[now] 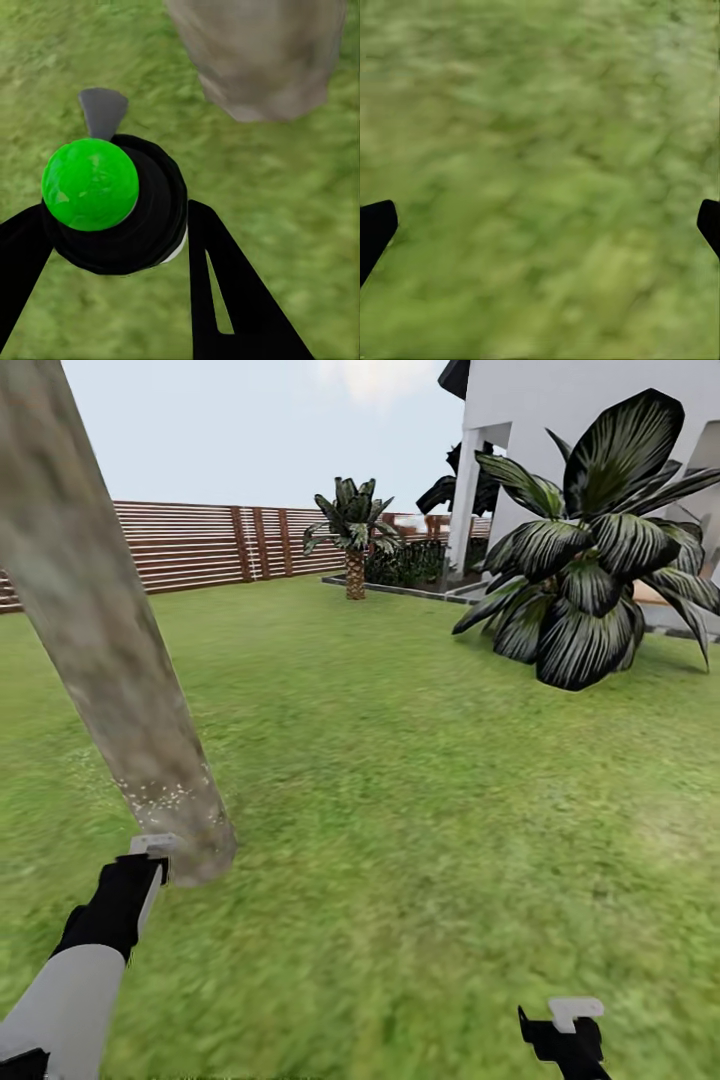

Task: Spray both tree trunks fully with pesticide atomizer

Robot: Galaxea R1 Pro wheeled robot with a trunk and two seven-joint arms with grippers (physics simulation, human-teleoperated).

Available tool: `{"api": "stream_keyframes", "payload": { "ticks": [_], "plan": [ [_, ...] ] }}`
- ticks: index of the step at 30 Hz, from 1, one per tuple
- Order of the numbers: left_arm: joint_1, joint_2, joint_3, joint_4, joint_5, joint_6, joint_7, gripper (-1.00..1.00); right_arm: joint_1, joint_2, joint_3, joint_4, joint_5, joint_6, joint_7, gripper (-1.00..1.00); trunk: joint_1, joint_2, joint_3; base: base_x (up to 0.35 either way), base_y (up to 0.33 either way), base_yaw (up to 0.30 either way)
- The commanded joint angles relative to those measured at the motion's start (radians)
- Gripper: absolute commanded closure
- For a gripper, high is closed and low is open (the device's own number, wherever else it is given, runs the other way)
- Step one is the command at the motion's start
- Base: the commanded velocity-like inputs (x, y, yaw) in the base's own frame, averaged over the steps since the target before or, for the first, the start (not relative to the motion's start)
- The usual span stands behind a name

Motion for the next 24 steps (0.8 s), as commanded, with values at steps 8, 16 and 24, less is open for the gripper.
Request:
{"api": "stream_keyframes", "payload": {
  "ticks": [8, 16, 24],
  "plan": [
    [-0.201, 0.052, 0.000, 0.006, -0.001, 0.017, -0.053, 1.00, 0.000, 0.000, 0.000, -0.001, 0.000, -0.001, 0.000, -1.00, 0.000, 0.000, 0.000, 0.000, 0.000, 0.266],
    [-0.236, 0.099, -0.006, 0.000, -0.004, 0.035, -0.110, 1.00, 0.000, -0.002, -0.001, -0.001, 0.000, -0.001, -0.001, -1.00, 0.000, 0.000, 0.000, 0.000, 0.000, 0.033],
    [-0.233, 0.090, -0.073, -0.004, -0.005, 0.037, -0.122, 1.00, 0.000, -0.002, -0.001, -0.001, 0.000, -0.001, 0.000, -1.00, 0.000, 0.000, 0.000, 0.076, -0.152, 0.000]
  ]
}}
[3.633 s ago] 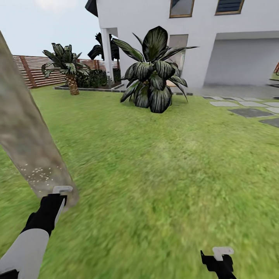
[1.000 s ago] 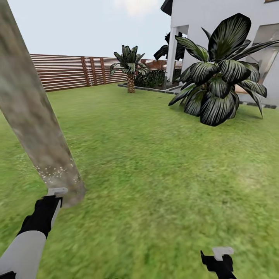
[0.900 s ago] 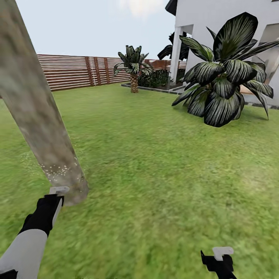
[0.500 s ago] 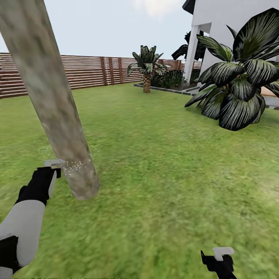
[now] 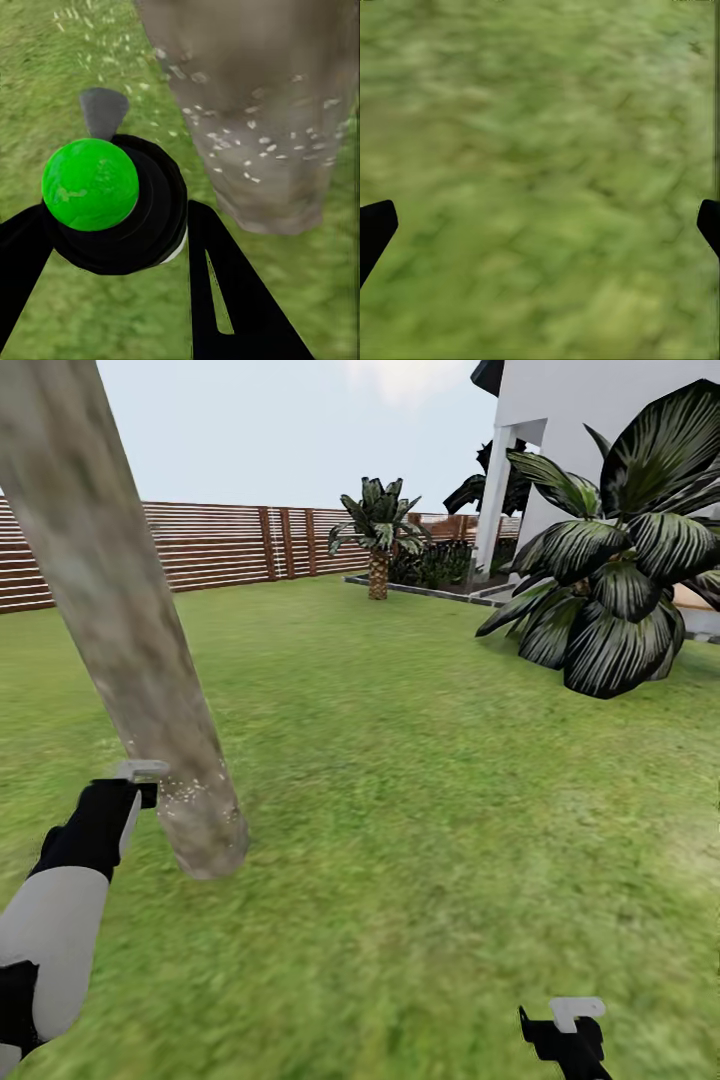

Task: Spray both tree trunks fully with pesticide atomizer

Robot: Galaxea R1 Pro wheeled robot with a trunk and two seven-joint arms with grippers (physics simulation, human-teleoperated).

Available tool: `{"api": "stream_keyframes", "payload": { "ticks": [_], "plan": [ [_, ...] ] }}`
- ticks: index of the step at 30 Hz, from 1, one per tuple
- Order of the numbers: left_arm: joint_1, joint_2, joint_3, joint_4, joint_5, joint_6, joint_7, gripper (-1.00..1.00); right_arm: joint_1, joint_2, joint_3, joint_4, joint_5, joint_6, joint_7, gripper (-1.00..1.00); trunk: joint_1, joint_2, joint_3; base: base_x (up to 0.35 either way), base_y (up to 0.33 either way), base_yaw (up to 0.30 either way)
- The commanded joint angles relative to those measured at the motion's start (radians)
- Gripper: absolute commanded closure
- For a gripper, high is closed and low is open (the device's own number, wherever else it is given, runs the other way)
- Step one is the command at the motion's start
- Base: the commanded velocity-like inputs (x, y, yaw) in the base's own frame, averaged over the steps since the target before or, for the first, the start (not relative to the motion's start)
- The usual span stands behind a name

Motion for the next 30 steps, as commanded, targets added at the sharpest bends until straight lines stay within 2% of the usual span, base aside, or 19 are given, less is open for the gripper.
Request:
{"api": "stream_keyframes", "payload": {
  "ticks": [1, 30],
  "plan": [
    [0.000, 0.000, -0.005, 0.000, -0.002, 0.000, 0.000, 1.00, 0.000, 0.000, 0.000, 0.001, 0.000, 0.001, 0.000, -1.00, 0.000, 0.000, 0.000, 0.111, -0.254, 0.000],
    [0.000, 0.001, -0.009, 0.001, -0.002, 0.000, 0.003, 1.00, 0.000, 0.001, 0.000, 0.000, -0.001, -0.001, 0.000, -1.00, 0.000, 0.000, 0.000, 0.015, -0.272, 0.012]
  ]
}}
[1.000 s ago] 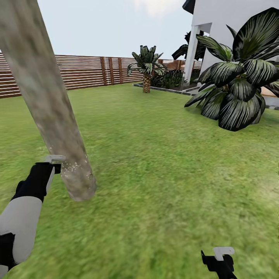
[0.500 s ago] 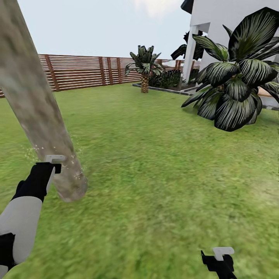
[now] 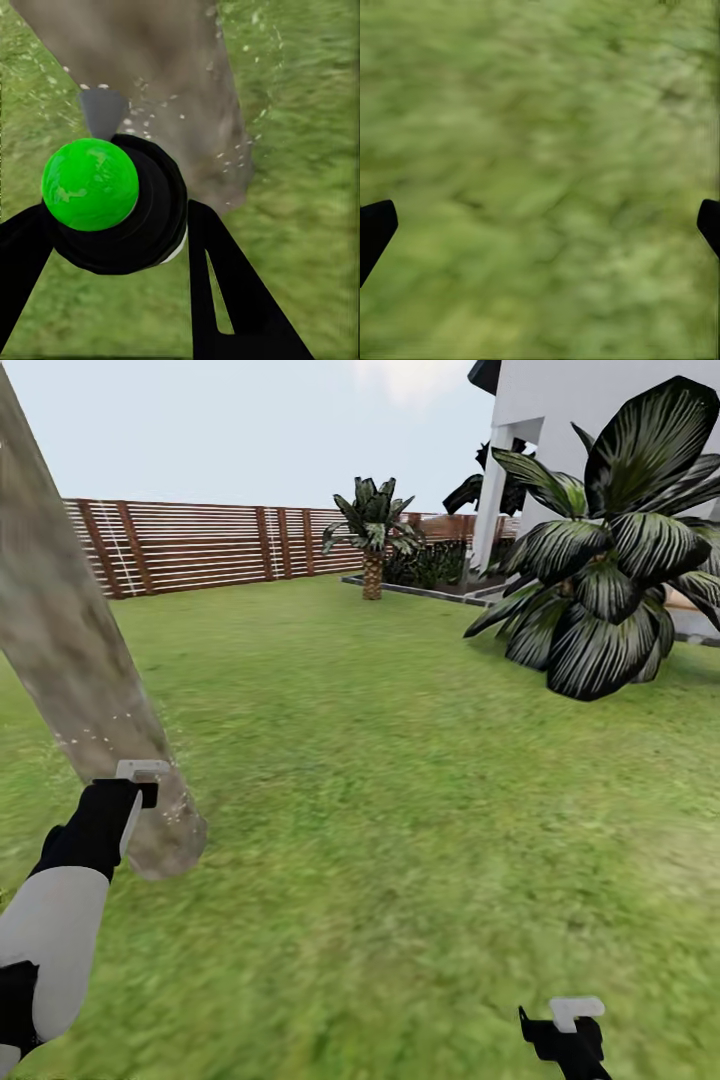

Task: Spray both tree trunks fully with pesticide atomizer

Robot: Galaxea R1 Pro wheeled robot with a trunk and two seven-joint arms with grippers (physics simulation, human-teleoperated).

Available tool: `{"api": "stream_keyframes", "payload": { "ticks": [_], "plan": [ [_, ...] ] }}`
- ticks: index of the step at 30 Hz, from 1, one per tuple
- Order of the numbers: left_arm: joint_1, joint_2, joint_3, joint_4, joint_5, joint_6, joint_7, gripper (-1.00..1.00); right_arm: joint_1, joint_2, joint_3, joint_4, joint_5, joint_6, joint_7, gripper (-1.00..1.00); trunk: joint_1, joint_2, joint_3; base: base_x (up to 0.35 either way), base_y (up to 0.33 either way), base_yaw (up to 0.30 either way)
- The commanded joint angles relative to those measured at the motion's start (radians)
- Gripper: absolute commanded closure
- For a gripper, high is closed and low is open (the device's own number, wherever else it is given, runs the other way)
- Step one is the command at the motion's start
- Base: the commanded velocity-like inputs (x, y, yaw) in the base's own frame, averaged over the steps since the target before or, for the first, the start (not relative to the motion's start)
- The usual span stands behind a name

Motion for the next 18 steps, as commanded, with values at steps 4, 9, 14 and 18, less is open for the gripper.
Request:
{"api": "stream_keyframes", "payload": {
  "ticks": [4, 9, 14, 18],
  "plan": [
    [0.000, -0.001, 0.000, 0.000, -0.001, -0.002, 0.004, 1.00, 0.000, 0.000, 0.000, 0.000, -0.001, 0.000, 0.000, -1.00, 0.000, 0.000, 0.000, 0.177, -0.238, 0.256],
    [0.004, -0.001, 0.006, 0.009, -0.002, -0.004, 0.008, 1.00, 0.000, 0.000, 0.000, 0.000, -0.001, 0.001, 0.000, -1.00, 0.000, 0.000, 0.000, 0.234, -0.190, 0.250],
    [0.049, 0.000, 0.011, 0.015, -0.002, -0.004, 0.011, 1.00, 0.000, 0.000, 0.000, 0.000, -0.001, 0.001, 0.000, -1.00, 0.000, 0.000, 0.000, 0.260, -0.164, 0.037],
    [0.095, -0.003, 0.009, 0.016, 0.000, -0.004, 0.011, 1.00, 0.000, 0.000, 0.000, 0.000, -0.001, 0.000, 0.000, -1.00, 0.000, 0.000, 0.000, 0.270, -0.140, 0.001]
  ]
}}
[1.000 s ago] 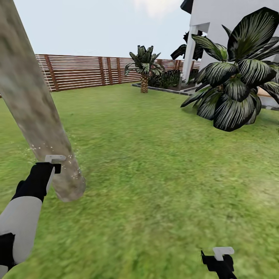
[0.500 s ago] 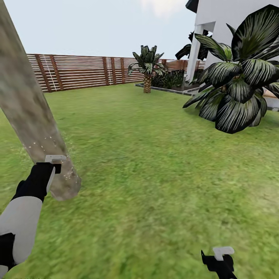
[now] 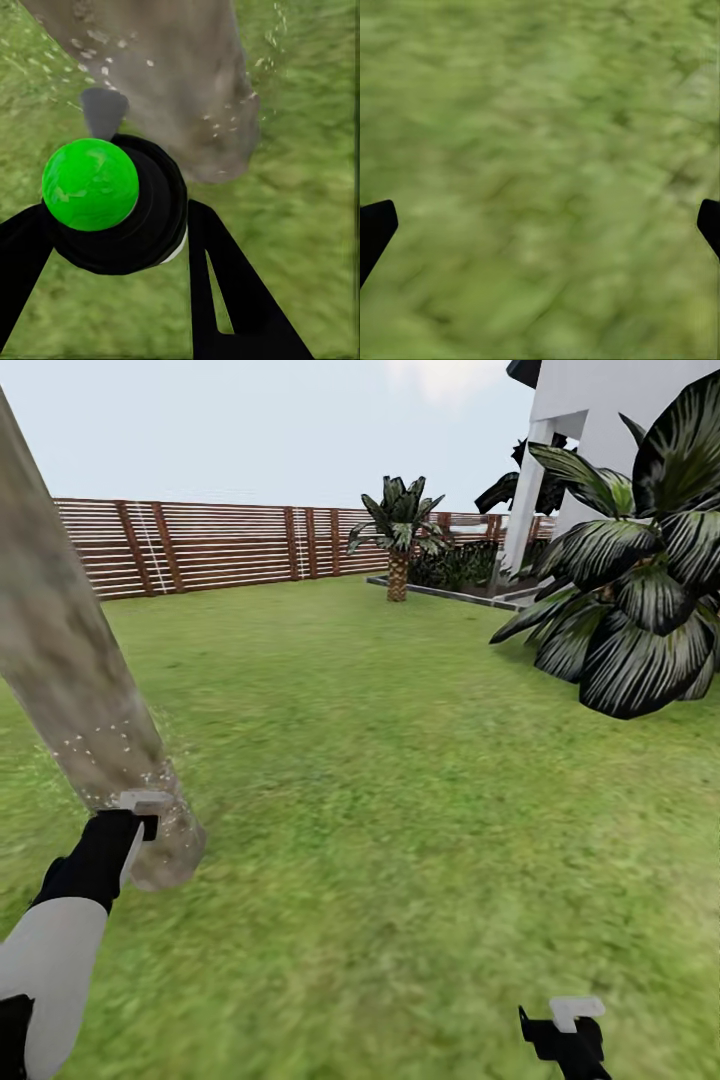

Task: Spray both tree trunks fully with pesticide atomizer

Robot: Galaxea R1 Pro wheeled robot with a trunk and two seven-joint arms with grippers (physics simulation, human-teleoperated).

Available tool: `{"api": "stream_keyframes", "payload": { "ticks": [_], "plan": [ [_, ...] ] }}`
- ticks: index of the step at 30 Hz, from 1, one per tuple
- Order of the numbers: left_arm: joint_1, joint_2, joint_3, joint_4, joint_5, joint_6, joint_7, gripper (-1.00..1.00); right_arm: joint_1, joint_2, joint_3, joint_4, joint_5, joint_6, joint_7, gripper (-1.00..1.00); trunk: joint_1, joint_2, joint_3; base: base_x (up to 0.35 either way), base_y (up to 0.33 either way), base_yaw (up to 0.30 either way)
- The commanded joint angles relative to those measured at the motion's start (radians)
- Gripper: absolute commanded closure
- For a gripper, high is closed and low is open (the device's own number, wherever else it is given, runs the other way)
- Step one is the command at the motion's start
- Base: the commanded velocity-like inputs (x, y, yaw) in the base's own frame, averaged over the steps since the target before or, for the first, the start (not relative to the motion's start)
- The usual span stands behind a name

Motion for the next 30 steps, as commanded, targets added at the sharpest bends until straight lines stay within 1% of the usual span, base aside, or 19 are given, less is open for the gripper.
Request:
{"api": "stream_keyframes", "payload": {
  "ticks": [1, 4, 6, 10, 13, 17, 18, 19, 21, 23, 25, 28, 30],
  "plan": [
    [0.004, 0.000, 0.001, 0.000, -0.003, 0.000, 0.000, 1.00, 0.000, 0.000, 0.000, 0.000, 0.000, 0.000, 0.000, -1.00, 0.000, 0.000, 0.000, 0.108, -0.231, 0.000],
    [0.011, -0.001, 0.004, 0.000, -0.001, 0.000, 0.000, 1.00, 0.000, 0.000, 0.000, 0.000, 0.000, 0.000, 0.000, -1.00, 0.000, 0.000, 0.000, -0.031, -0.243, 0.000],
    [0.052, 0.000, 0.009, -0.002, -0.001, -0.006, 0.002, 1.00, 0.000, 0.000, 0.000, 0.000, 0.000, 0.000, 0.000, -1.00, 0.000, 0.000, 0.000, -0.247, -0.151, 0.000],
    [0.079, 0.001, 0.011, 0.001, -0.001, -0.007, 0.003, 1.00, 0.000, 0.000, 0.000, 0.000, 0.000, 0.000, 0.000, -1.00, 0.000, 0.000, 0.000, -0.141, -0.053, 0.000],
    [0.121, 0.002, 0.012, 0.002, 0.001, -0.009, 0.004, 1.00, 0.000, 0.000, 0.000, 0.000, 0.000, 0.000, 0.000, -1.00, 0.000, 0.000, 0.000, -0.010, -0.004, 0.031],
    [0.130, 0.000, 0.013, 0.046, 0.007, -0.011, 0.004, 1.00, 0.000, 0.000, 0.000, 0.000, 0.000, 0.000, 0.000, -1.00, 0.000, 0.000, 0.000, -0.001, 0.000, 0.242],
    [0.130, 0.000, 0.013, 0.049, 0.012, -0.012, 0.004, 1.00, -0.001, 0.000, 0.000, 0.000, 0.000, 0.000, 0.000, -1.00, 0.000, 0.000, 0.000, 0.006, 0.000, 0.266],
    [0.131, -0.001, 0.013, 0.052, 0.026, -0.014, 0.004, 1.00, 0.000, 0.000, 0.000, 0.000, 0.000, 0.000, 0.000, -1.00, 0.000, 0.000, 0.000, 0.071, 0.000, 0.181],
    [0.138, 0.000, 0.013, 0.054, 0.050, -0.024, 0.005, 1.00, 0.000, 0.000, 0.000, 0.000, 0.000, 0.000, 0.000, -1.00, 0.000, 0.000, 0.000, 0.230, 0.000, 0.056],
    [0.141, 0.000, 0.013, 0.052, 0.057, -0.032, 0.006, 1.00, 0.000, 0.000, 0.000, 0.000, 0.000, 0.000, 0.000, -1.00, 0.000, 0.000, 0.000, 0.300, 0.000, 0.018],
    [0.142, -0.002, 0.014, 0.052, 0.061, -0.036, 0.008, 1.00, 0.000, 0.000, 0.000, 0.000, 0.000, 0.000, 0.000, -1.00, 0.000, 0.000, 0.000, 0.328, 0.000, 0.004],
    [0.143, -0.015, 0.014, 0.052, 0.062, -0.036, 0.008, 1.00, 0.000, 0.000, 0.000, 0.000, 0.000, 0.000, 0.000, -1.00, 0.000, 0.000, 0.000, 0.335, 0.000, 0.001],
    [0.143, -0.018, 0.013, 0.052, 0.061, -0.037, 0.008, 1.00, 0.000, 0.000, 0.000, 0.000, 0.000, 0.000, 0.000, -1.00, 0.000, 0.000, 0.000, 0.327, 0.000, 0.000]
  ]
}}
